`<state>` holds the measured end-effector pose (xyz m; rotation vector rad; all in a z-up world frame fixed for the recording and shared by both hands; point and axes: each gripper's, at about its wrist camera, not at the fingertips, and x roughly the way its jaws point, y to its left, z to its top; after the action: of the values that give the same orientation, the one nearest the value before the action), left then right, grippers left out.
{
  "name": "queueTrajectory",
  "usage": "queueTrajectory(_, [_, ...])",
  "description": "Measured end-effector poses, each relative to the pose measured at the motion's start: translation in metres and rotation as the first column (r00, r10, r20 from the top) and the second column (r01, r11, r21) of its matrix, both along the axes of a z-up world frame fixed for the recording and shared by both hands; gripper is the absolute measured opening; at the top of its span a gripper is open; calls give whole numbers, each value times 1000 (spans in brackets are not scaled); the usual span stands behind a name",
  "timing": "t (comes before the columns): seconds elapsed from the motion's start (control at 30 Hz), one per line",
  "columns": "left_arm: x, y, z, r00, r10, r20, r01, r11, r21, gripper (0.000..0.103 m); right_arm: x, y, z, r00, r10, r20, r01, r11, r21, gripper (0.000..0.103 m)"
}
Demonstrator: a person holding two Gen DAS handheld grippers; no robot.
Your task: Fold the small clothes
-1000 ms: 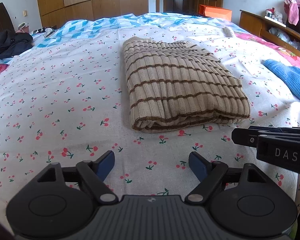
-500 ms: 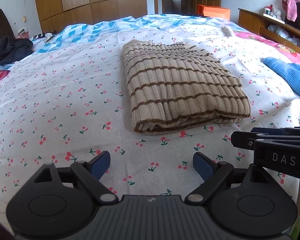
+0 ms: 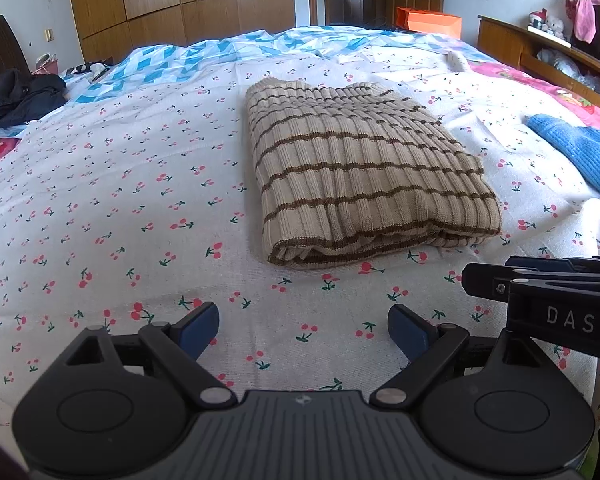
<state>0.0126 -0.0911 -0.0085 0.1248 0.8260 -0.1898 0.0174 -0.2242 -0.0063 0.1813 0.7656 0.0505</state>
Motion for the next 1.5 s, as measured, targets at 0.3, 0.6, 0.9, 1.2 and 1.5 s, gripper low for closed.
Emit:
queueTrajectory(0.3, [0, 2, -2, 999, 17, -30, -17, 1000, -24, 97, -6, 0, 4, 1000, 1, 5, -1, 1000, 12, 43])
queueTrajectory(0.6, [-1, 5, 1, 999, 25, -38, -27, 999, -42, 97, -6, -2, 5, 1000, -3, 1, 3, 999, 37, 58])
queueTrajectory(0.9, [-1, 10, 3, 998, 41, -41, -43, 998, -53, 97, -8, -1, 8, 1000, -21, 16, 20, 999, 26, 79])
queueTrajectory(1.2, [0, 14, 5, 997, 60, -42, -63, 996, -65, 97, -13, -2, 12, 998, -48, 48, 47, 999, 8, 88])
queueTrajectory(1.5, [-3, 15, 7, 997, 64, -44, -67, 996, -64, 97, -16, -1, 15, 996, -63, 56, 64, 998, -17, 89])
